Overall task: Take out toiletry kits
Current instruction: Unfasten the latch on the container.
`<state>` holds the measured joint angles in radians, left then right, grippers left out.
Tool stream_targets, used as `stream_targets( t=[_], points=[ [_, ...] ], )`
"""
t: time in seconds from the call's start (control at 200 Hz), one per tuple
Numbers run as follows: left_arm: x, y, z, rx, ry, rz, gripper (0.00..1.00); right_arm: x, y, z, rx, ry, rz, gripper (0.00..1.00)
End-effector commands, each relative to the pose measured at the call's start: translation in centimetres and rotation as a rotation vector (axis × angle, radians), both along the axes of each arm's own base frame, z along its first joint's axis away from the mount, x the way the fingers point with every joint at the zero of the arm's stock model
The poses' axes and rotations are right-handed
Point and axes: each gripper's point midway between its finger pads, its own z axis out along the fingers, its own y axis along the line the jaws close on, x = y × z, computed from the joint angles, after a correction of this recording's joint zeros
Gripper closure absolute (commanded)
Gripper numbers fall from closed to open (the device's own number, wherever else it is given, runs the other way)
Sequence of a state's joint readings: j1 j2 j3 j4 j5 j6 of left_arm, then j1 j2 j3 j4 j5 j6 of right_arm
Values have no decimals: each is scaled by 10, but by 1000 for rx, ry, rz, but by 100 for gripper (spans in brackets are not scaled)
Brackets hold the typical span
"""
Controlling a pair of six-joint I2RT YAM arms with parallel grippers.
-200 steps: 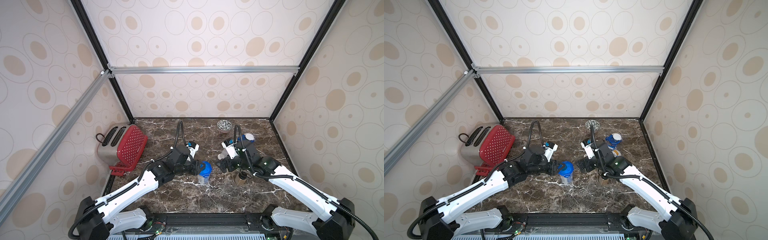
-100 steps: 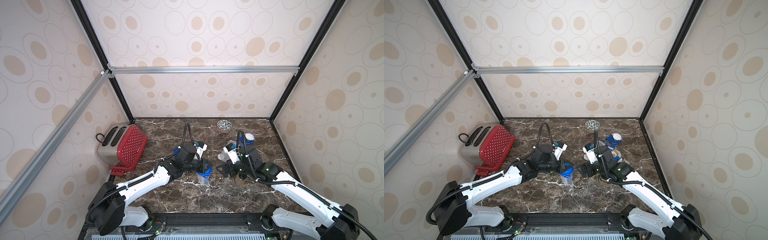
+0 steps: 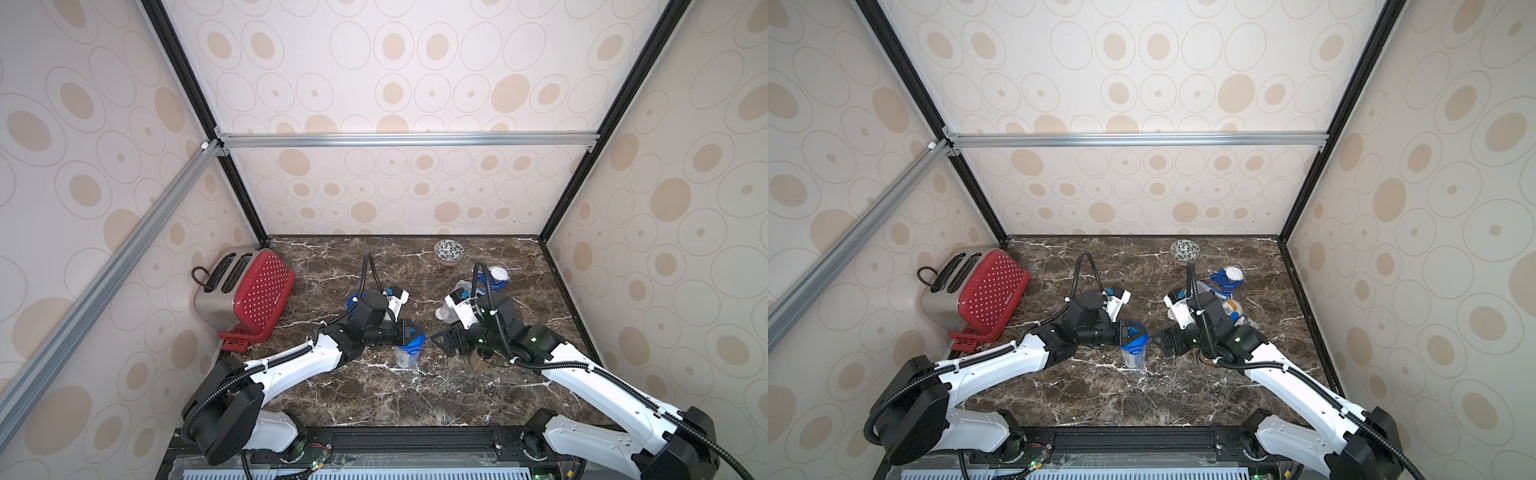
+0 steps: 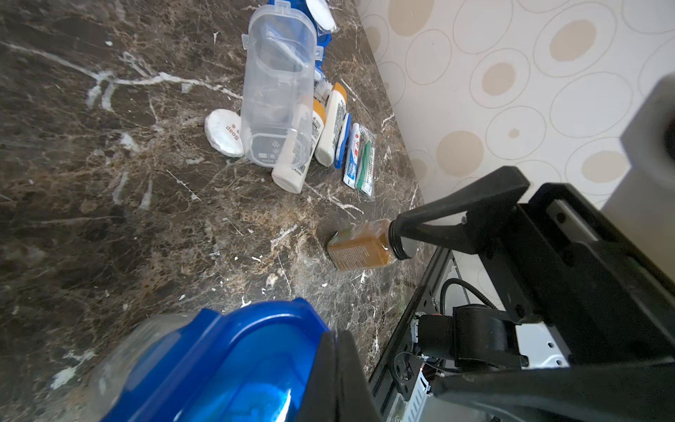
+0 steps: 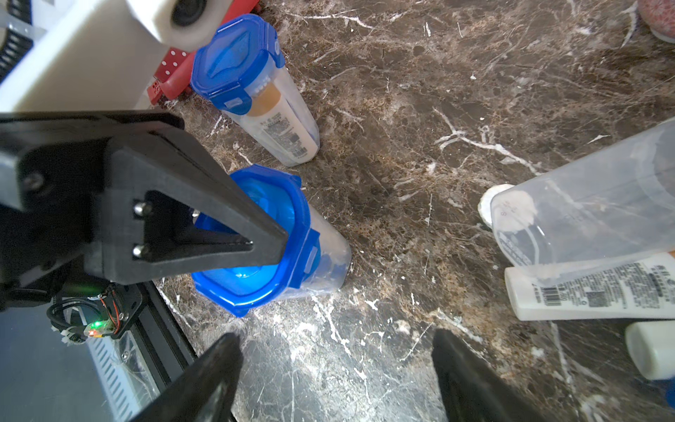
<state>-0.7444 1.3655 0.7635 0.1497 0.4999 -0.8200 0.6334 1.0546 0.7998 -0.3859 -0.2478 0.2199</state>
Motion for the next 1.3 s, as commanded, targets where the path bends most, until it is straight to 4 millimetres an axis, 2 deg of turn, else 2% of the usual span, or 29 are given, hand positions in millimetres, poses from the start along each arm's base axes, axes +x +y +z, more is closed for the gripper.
stream_targets(
  t=[0.0, 0.28, 0.551, 0.781, 1.047, 1.147, 1.297],
  points=[
    [0, 7, -13, 9, 41, 23, 100, -1, 1, -4, 6, 14, 6, 14],
    [-3, 17, -26, 15, 63, 32, 100, -9, 9, 0, 66, 49, 38, 17],
    [-6, 19, -27, 15, 62, 30, 100, -26, 31, 9, 252, 84, 131, 21],
    [-7, 19, -29, 15, 66, 27, 100, -31, 41, 12, 325, 121, 149, 21],
    [-8, 20, -29, 18, 66, 25, 100, -38, 51, 7, 324, 148, 166, 21],
    [-8, 19, -29, 18, 68, 24, 100, -39, 56, 2, 351, 167, 159, 26],
    [-8, 20, -29, 19, 67, 24, 100, -49, 65, -3, 359, 166, 208, 27]
  ],
)
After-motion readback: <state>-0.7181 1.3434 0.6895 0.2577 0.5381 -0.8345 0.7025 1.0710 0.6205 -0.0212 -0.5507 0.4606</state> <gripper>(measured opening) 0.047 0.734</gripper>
